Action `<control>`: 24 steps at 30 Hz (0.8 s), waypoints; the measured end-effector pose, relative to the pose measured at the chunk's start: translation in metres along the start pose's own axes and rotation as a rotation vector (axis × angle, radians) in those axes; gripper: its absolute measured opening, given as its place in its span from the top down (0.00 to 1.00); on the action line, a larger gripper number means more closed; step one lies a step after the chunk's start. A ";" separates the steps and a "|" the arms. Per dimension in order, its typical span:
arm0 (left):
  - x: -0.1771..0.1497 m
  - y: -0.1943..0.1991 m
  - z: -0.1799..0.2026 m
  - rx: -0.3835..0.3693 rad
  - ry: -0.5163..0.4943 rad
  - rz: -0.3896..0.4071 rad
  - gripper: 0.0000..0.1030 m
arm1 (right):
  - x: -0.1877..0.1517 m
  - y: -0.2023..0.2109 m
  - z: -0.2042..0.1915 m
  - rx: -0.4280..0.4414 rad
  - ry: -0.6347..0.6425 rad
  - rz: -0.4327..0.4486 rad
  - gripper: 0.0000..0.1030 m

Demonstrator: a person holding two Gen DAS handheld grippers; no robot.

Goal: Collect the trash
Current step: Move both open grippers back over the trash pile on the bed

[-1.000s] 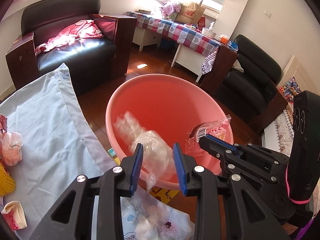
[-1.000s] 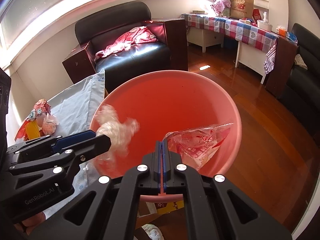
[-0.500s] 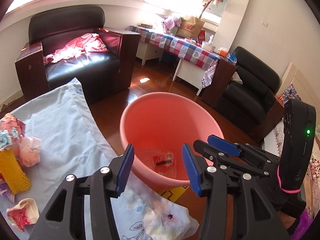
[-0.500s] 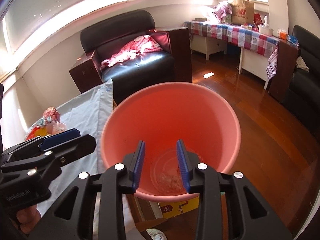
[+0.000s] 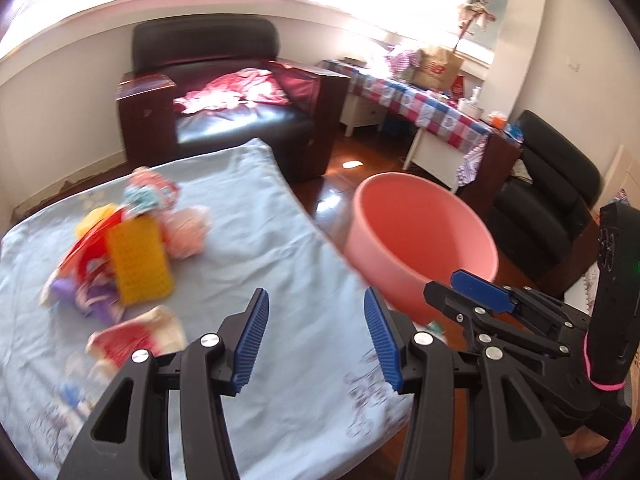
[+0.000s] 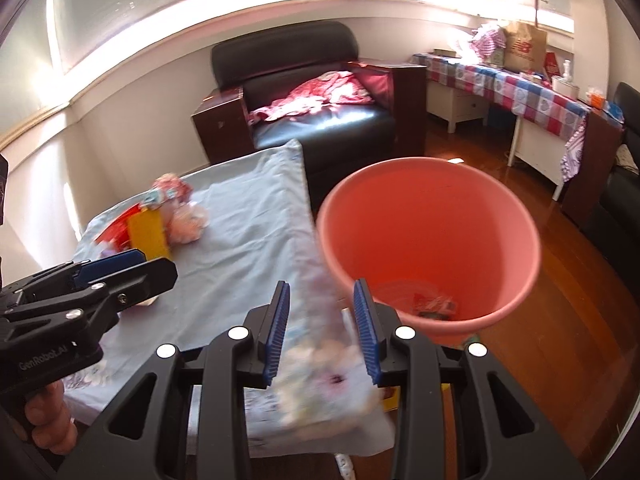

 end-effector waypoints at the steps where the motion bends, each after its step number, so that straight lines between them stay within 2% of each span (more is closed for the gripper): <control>1: -0.006 0.004 -0.008 0.018 0.014 -0.001 0.52 | -0.002 -0.002 -0.009 -0.008 0.013 -0.004 0.67; 5: -0.023 0.018 -0.039 0.086 0.044 0.010 0.50 | -0.005 -0.009 -0.043 -0.048 0.068 -0.007 0.67; 8: -0.032 0.023 -0.061 0.140 0.066 0.019 0.48 | -0.008 -0.017 -0.062 -0.048 0.090 -0.039 0.67; 12: -0.042 0.022 -0.090 0.166 0.119 -0.002 0.48 | -0.012 -0.030 -0.088 -0.027 0.144 -0.068 0.67; 16: -0.049 0.016 -0.115 0.183 0.161 -0.026 0.48 | -0.016 -0.047 -0.111 0.092 0.153 -0.125 0.67; 19: -0.051 0.011 -0.129 0.189 0.184 -0.045 0.48 | -0.015 -0.050 -0.124 0.174 0.162 -0.110 0.67; 21: -0.052 0.008 -0.135 0.189 0.190 -0.054 0.48 | -0.016 -0.053 -0.130 0.189 0.179 -0.126 0.67; 24: -0.055 0.010 -0.148 0.170 0.203 -0.055 0.48 | -0.022 -0.063 -0.142 0.244 0.208 -0.201 0.67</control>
Point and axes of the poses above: each gripper's, at about its wrist camera, not at the fingertips, and y roughly against the way its jaws point, z to its right, x to its top, the point moved 8 cm from there along -y, roughly the way its jaws point, and after that the axes turned 10 degrees about -z, right-handed, at the moved point
